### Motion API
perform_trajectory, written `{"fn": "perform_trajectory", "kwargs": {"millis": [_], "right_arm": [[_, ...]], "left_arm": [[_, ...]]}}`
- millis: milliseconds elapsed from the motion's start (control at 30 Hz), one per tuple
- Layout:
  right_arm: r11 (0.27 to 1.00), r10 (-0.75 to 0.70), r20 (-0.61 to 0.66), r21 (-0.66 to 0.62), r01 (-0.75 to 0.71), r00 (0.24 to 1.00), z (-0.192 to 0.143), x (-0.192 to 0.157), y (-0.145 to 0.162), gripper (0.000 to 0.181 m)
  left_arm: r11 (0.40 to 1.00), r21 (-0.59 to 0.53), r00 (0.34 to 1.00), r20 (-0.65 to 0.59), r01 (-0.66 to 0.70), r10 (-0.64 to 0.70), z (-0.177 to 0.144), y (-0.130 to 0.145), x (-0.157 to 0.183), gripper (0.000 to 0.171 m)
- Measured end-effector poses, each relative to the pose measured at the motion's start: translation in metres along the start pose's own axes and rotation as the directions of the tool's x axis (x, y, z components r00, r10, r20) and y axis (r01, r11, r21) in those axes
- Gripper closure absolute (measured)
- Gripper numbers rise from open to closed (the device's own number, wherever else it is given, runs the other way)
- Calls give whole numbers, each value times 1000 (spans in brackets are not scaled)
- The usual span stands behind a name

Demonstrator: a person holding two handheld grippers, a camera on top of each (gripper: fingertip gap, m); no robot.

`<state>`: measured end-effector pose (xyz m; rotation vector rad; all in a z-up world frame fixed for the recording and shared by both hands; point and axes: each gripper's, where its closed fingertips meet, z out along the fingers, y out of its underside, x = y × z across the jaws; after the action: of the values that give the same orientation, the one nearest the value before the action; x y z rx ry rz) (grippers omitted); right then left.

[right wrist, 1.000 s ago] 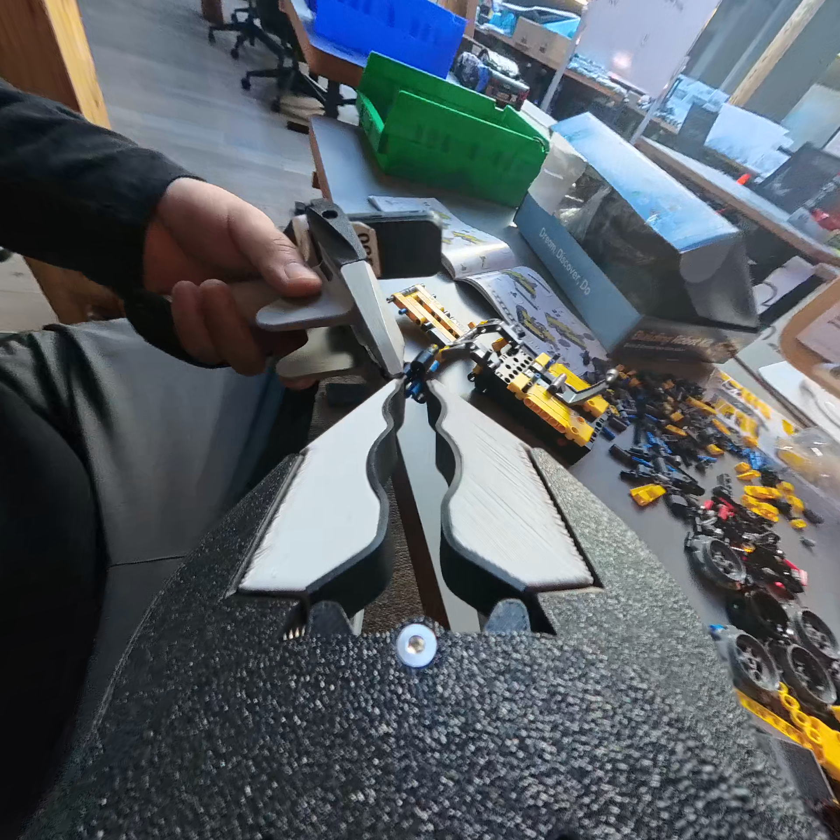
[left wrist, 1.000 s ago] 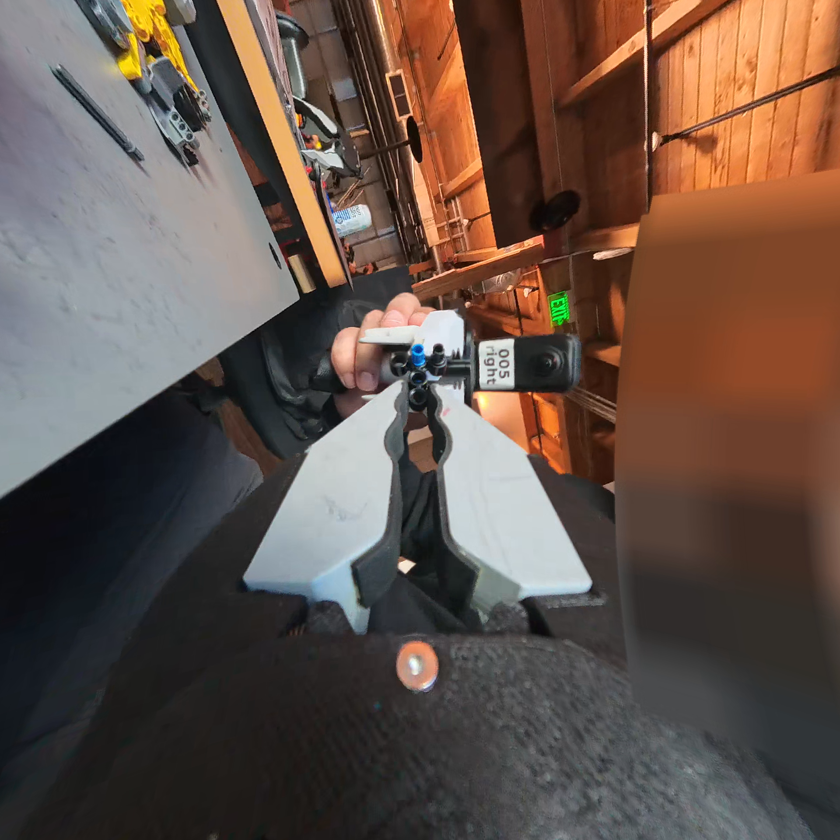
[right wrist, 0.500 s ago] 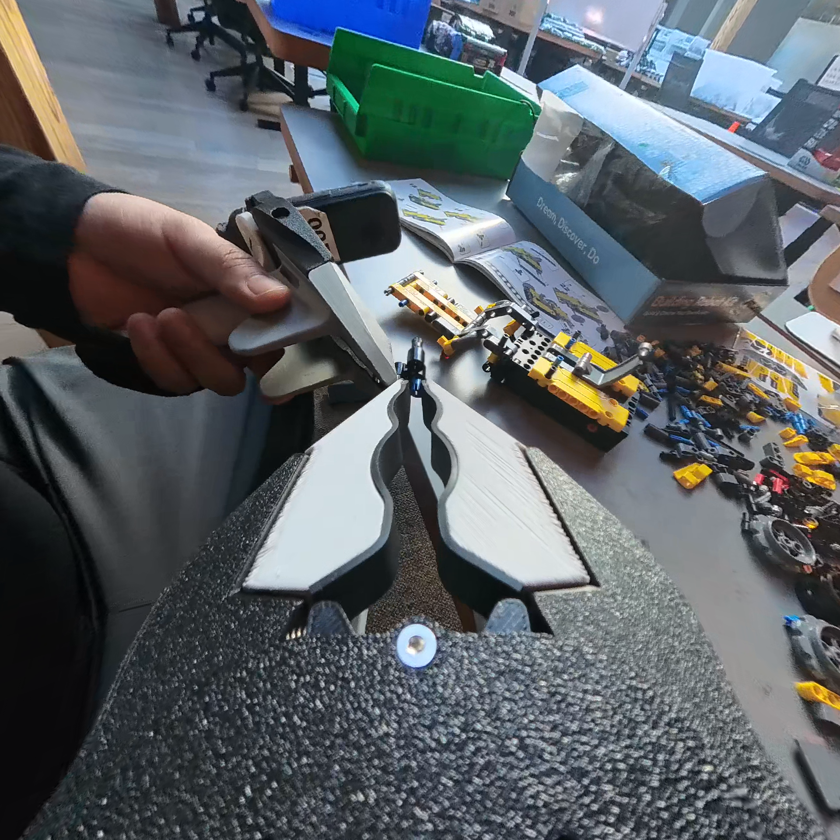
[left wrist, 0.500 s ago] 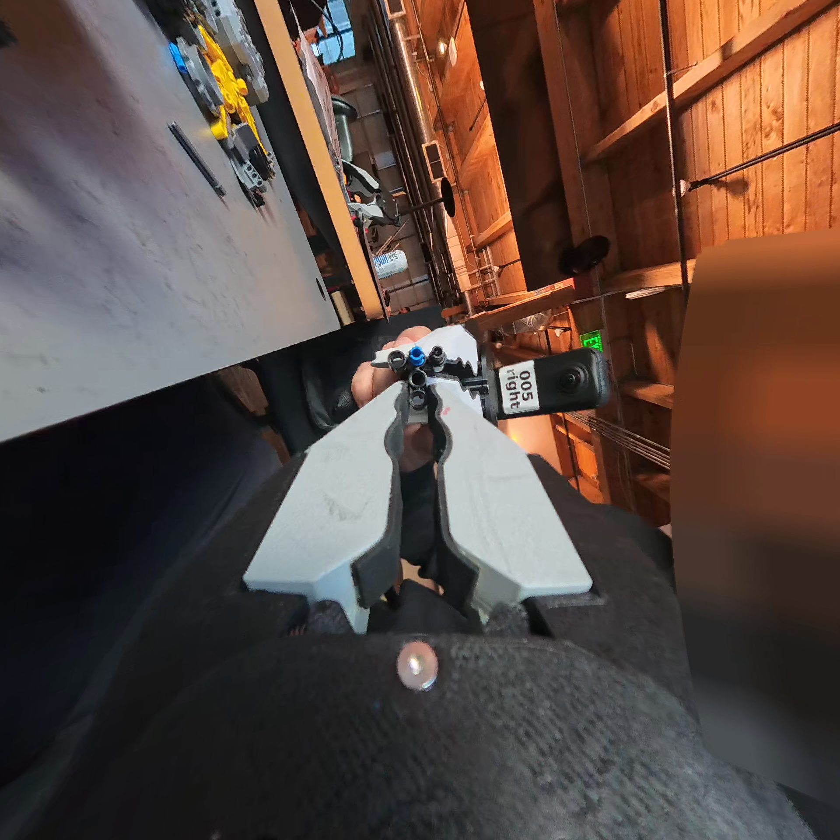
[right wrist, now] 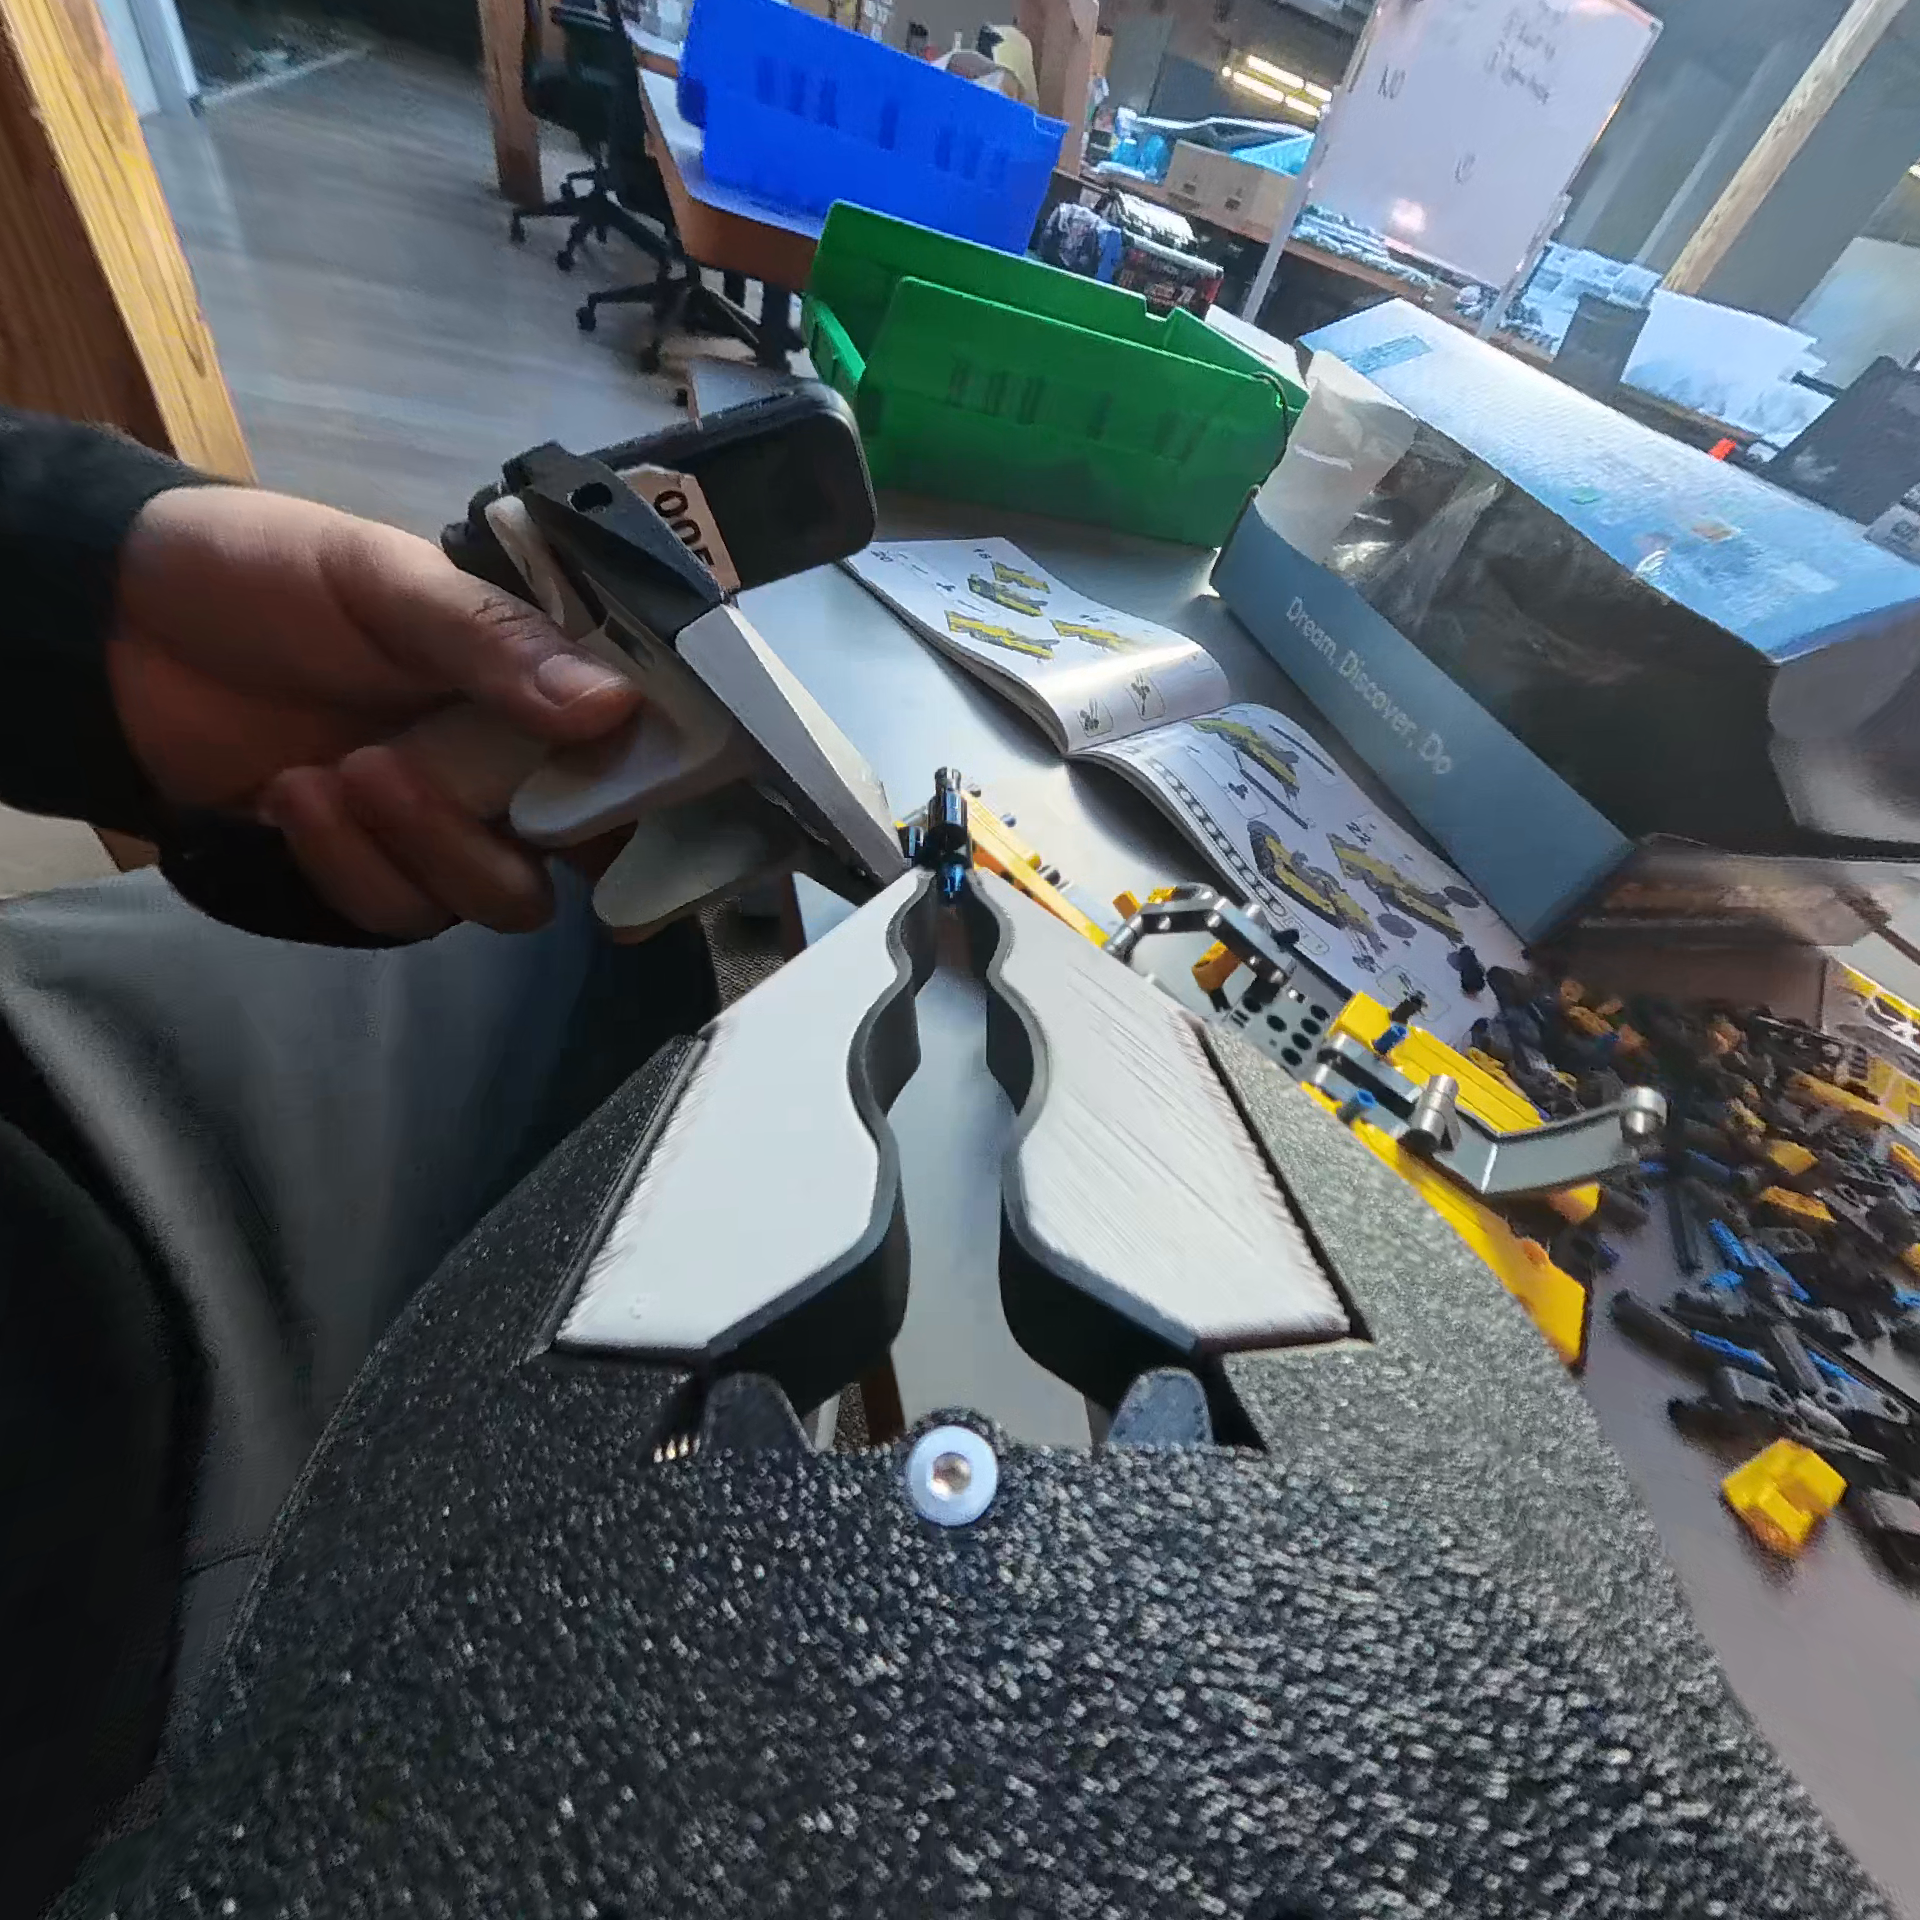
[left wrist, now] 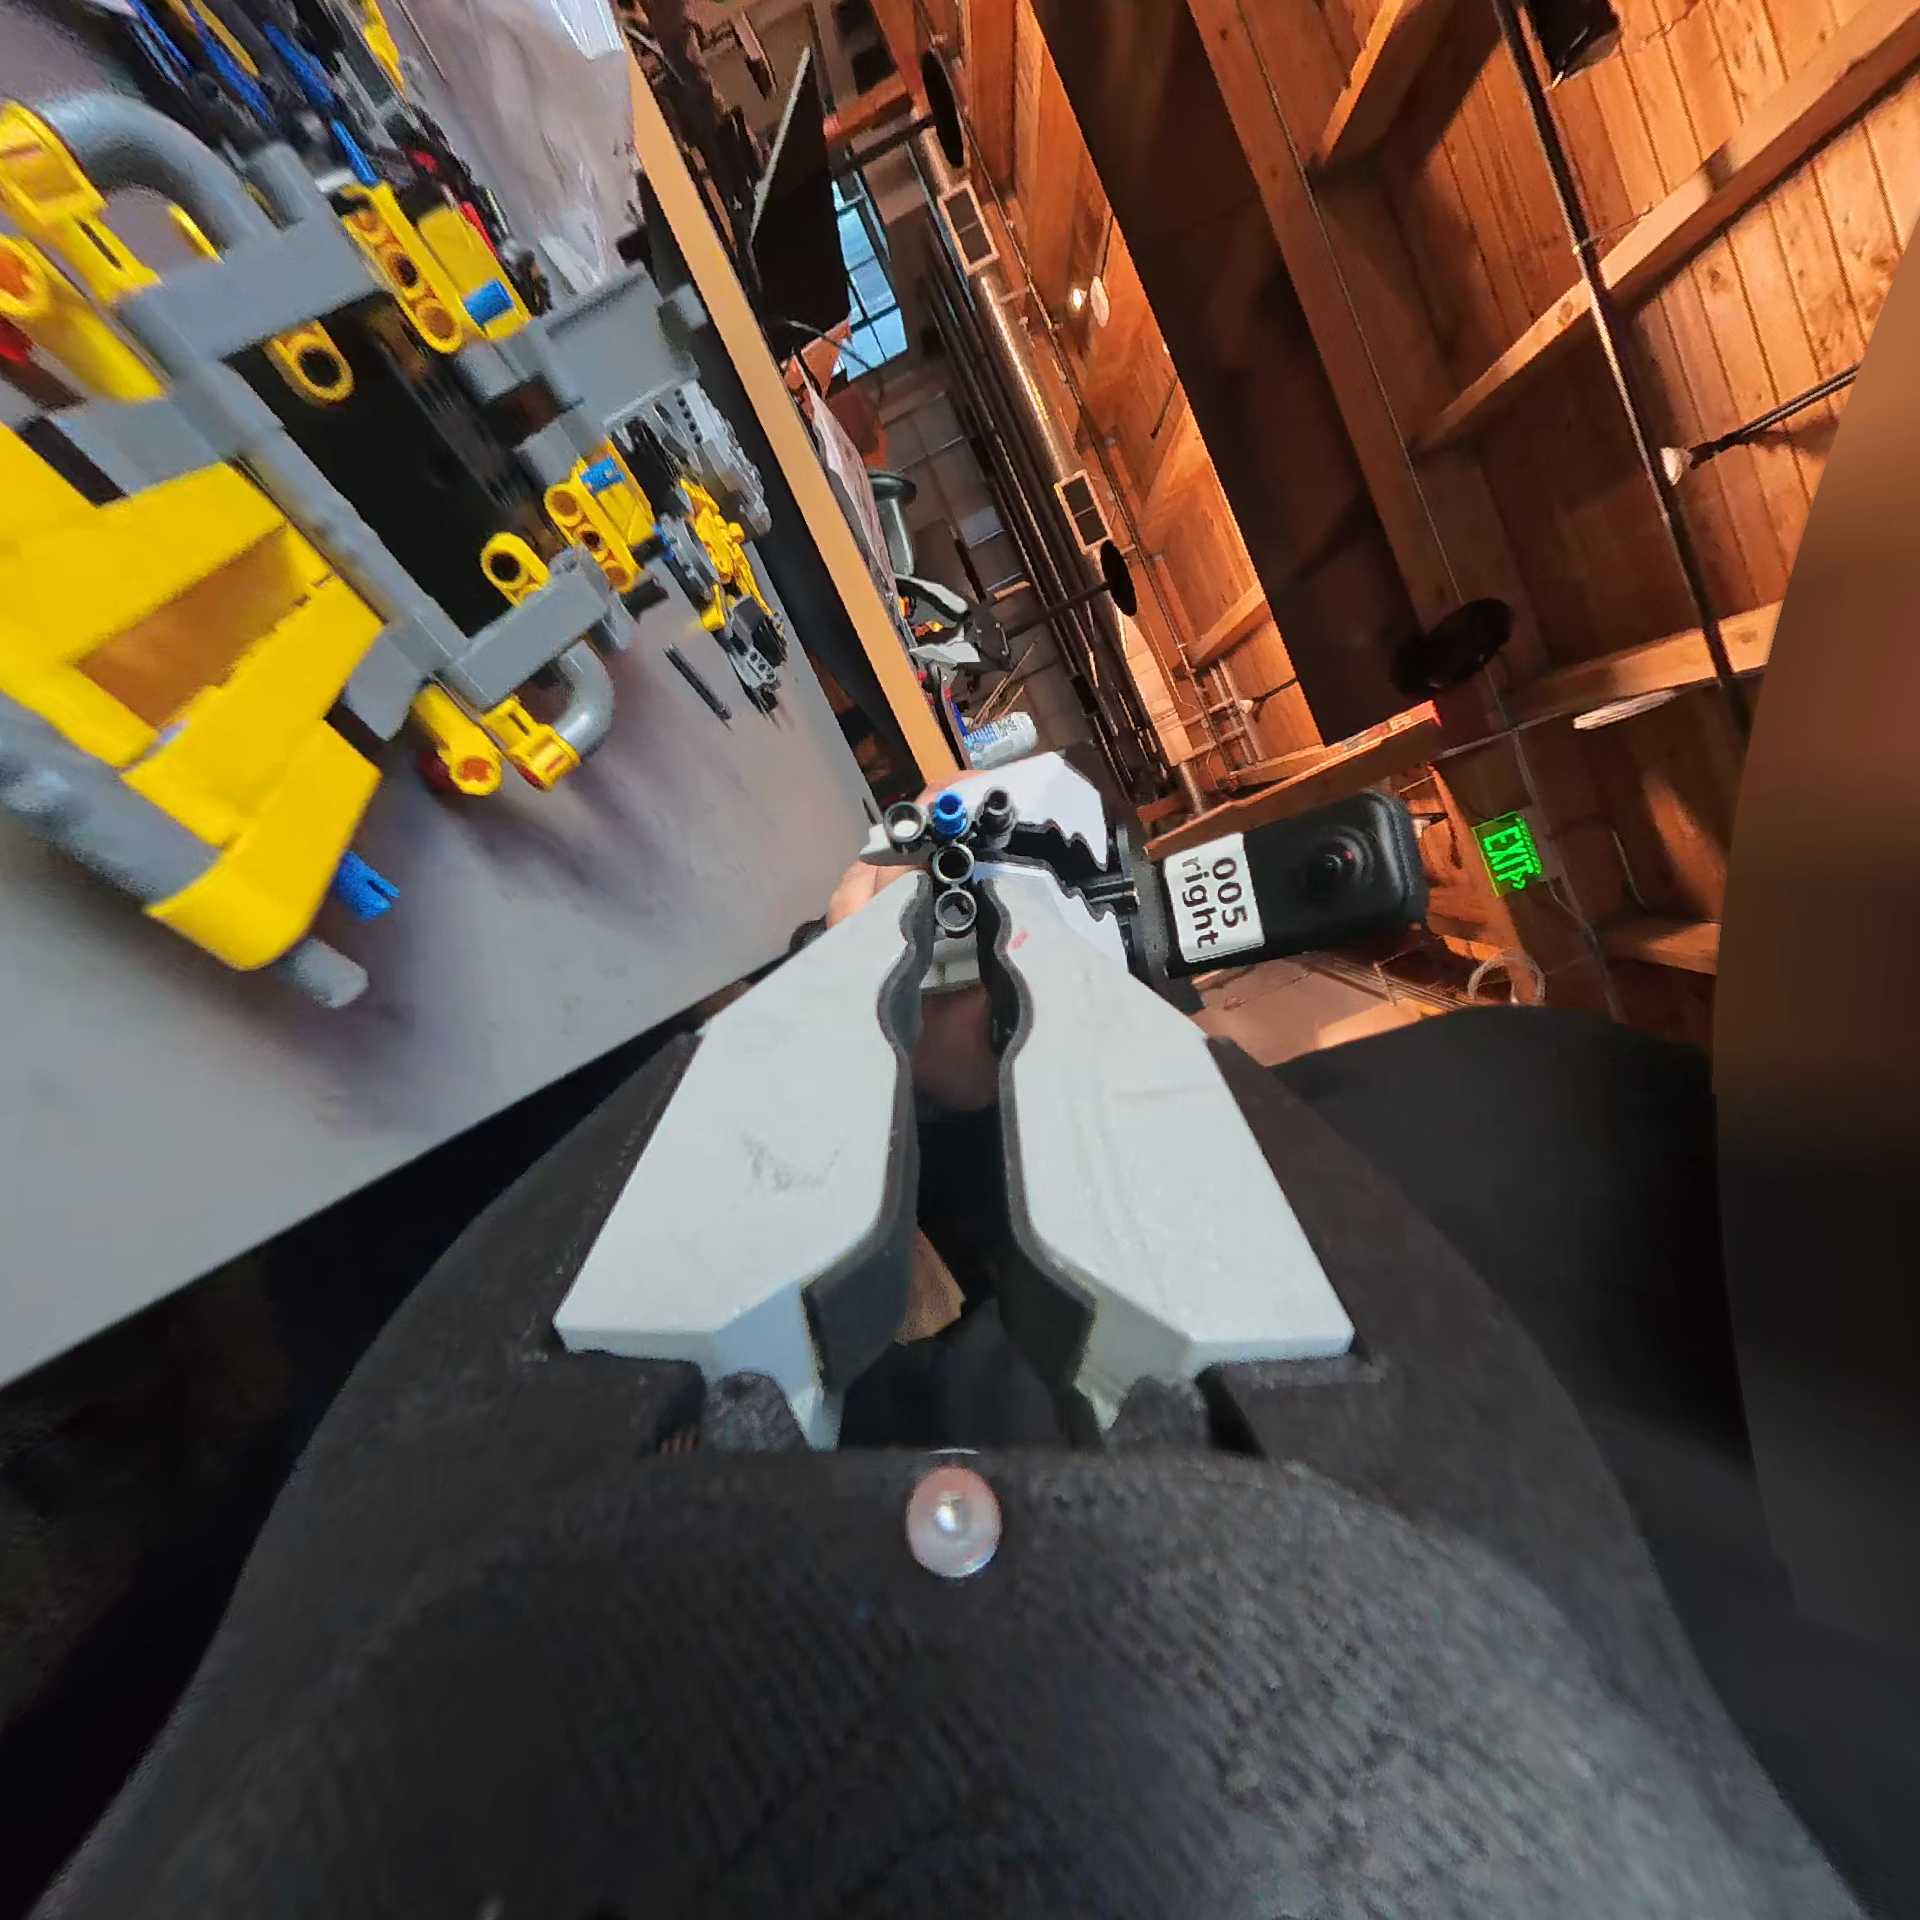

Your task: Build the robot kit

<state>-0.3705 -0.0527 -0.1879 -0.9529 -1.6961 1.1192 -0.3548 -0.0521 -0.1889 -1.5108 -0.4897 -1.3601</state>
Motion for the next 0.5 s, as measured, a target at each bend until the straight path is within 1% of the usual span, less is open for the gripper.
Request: {"fn": "perform_trajectory", "kwargs": {"millis": [133,233,333,433,500], "right_arm": [[997,64,31,-36,-63,997,10,7,-1,177],[994,99,39,-55,-97,994,13,10,3,177],[989,122,27,-83,-120,992,15,12,7,177],[994,93,-3,-64,-93,996,11,11,6,177],[997,46,-21,-61,-47,999,5,9,4,177]], "left_arm": [[1000,16,1000,-10,9,-9,-4,-12,-3,167],[1000,0,1000,-12,0,0,-4,-15,-7,167],[1000,17,1000,-11,14,-14,-3,-17,-11,167],[1000,26,1000,5,17,-17,-2,-15,-10,167],[997,28,997,-30,74,-74,0,-11,-5,167]]}}
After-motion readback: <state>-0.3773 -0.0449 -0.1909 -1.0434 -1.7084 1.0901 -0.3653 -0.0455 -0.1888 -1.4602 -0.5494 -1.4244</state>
